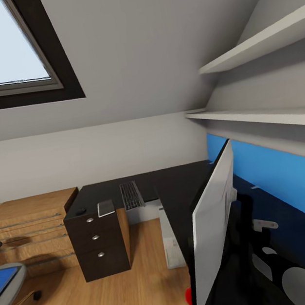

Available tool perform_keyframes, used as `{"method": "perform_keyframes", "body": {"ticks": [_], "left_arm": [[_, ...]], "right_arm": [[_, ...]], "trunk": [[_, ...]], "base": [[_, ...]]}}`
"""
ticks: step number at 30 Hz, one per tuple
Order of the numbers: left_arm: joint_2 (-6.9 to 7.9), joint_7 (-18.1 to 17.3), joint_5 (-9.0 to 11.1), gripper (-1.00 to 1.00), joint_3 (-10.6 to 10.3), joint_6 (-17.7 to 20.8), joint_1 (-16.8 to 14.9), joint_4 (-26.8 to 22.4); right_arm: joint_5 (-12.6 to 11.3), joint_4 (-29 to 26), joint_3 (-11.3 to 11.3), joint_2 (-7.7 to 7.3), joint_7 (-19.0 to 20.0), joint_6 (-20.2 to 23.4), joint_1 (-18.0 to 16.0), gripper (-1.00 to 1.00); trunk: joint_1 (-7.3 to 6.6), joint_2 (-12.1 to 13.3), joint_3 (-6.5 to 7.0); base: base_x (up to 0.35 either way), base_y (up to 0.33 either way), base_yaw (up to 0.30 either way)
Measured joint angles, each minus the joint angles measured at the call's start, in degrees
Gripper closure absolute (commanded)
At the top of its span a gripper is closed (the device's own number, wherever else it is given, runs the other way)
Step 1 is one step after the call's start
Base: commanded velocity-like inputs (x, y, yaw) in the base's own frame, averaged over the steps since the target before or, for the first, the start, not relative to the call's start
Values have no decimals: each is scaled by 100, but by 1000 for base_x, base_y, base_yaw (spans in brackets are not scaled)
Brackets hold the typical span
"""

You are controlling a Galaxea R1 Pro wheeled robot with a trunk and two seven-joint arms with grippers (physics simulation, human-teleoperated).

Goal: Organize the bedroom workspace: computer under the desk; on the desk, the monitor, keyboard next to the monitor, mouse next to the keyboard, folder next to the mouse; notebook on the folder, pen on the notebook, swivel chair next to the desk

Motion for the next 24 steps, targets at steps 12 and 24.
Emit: {"method": "perform_keyframes", "body": {"ticks": [12, 24], "left_arm": [[0, 0, 0, -100, 0, 0, -1, 0], [0, 0, -2, -100, -7, 0, -2, 2]], "right_arm": [[11, -42, -9, 3, 3, 6, 2, 100], [21, -44, -17, 3, 10, 7, 2, 100]], "trunk": [[-1, 0, -27], [-1, 0, -28]], "base": [[0, 0, 45], [0, 0, 1]]}}
